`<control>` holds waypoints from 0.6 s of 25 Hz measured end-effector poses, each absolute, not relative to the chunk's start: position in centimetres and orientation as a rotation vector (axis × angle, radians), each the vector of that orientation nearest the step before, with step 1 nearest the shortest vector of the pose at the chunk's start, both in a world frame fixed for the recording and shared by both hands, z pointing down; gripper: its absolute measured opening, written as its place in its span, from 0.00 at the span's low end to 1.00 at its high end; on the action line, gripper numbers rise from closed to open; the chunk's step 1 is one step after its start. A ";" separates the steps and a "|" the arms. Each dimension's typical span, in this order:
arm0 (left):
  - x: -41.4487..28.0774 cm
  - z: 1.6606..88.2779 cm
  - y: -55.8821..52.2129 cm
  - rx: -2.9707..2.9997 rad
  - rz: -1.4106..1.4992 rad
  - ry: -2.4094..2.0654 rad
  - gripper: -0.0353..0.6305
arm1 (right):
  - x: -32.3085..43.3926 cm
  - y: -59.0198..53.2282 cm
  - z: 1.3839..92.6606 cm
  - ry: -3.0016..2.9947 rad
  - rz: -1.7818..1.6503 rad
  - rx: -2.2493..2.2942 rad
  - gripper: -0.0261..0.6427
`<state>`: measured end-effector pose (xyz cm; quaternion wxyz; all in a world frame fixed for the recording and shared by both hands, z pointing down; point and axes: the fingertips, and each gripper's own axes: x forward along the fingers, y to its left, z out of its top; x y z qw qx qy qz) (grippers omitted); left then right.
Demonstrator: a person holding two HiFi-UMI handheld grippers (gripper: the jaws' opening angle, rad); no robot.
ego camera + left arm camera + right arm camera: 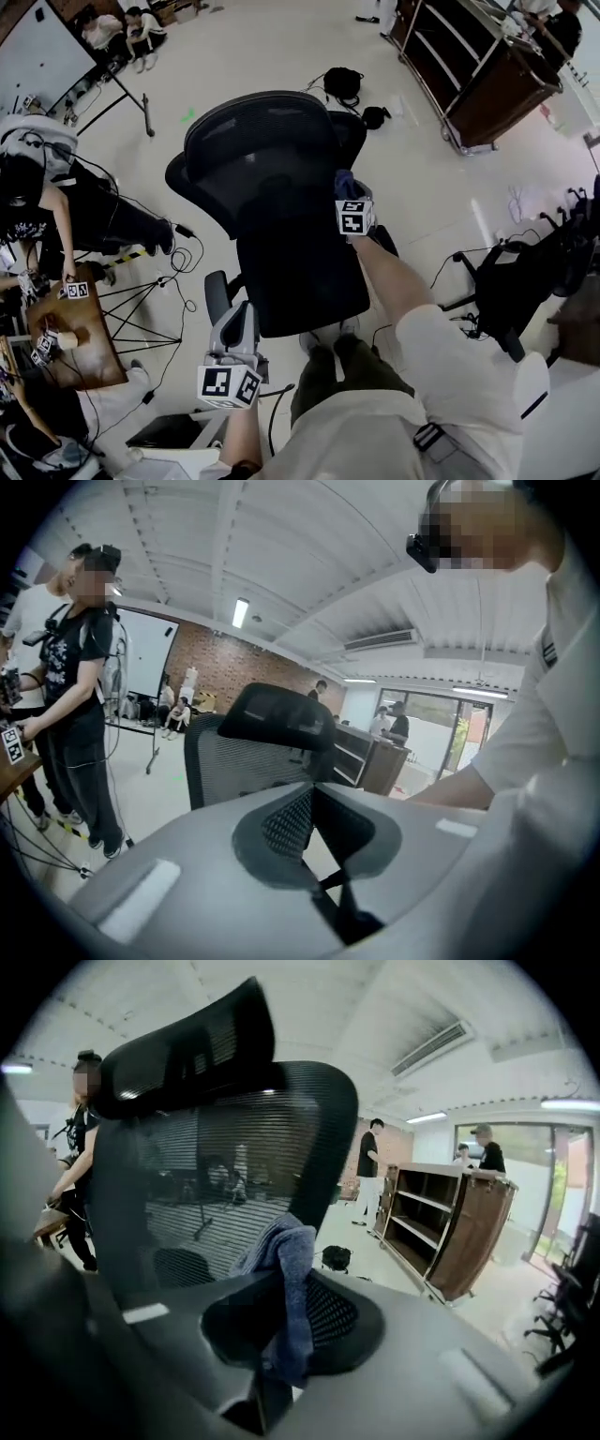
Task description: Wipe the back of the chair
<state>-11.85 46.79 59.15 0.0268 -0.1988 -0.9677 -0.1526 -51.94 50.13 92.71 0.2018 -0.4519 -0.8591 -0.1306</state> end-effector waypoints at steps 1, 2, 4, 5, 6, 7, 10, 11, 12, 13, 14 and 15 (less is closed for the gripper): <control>-13.1 59.1 46.1 -0.573 -0.470 -2.992 0.15 | -52.9 49.2 92.5 -2.399 -0.353 -1.266 0.10; -14.3 59.1 45.4 -0.534 -0.469 -2.994 0.15 | -53.6 48.6 92.3 -2.405 -0.346 -1.274 0.10; -15.8 59.0 44.0 -0.474 -0.466 -2.996 0.15 | -53.6 48.1 91.7 -2.419 -0.315 -1.280 0.10; -16.1 58.9 43.4 -0.456 -0.462 -2.997 0.15 | -52.8 48.2 91.3 -2.417 -0.278 -1.285 0.10; -16.4 58.7 42.8 -0.449 -0.455 -2.999 0.15 | -51.5 48.3 90.6 -2.411 -0.232 -1.305 0.10; -16.6 58.5 42.4 -0.451 -0.447 -3.004 0.15 | -49.8 48.6 89.6 -2.399 -0.186 -1.351 0.11; -17.4 58.1 42.3 -0.512 -0.421 -3.012 0.15 | -40.3 50.1 85.2 -2.288 -0.096 -1.609 0.11; -17.2 58.2 42.6 -0.547 -0.418 -3.007 0.15 | -35.7 50.8 84.1 -2.221 -0.079 -1.699 0.11; -16.7 58.3 42.9 -0.583 -0.418 -3.000 0.15 | -31.1 51.6 83.8 -2.161 -0.064 -1.776 0.11; -16.2 58.4 43.4 -0.617 -0.419 -2.994 0.15 | -27.2 52.9 84.6 -2.116 -0.057 -1.833 0.11; -15.5 58.6 43.9 -0.654 -0.420 -2.990 0.15 | -24.0 54.5 86.4 -2.080 -0.067 -1.862 0.11; -14.6 58.8 44.4 -0.696 -0.419 -2.985 0.15 | -21.8 56.4 88.9 -2.049 -0.093 -1.863 0.11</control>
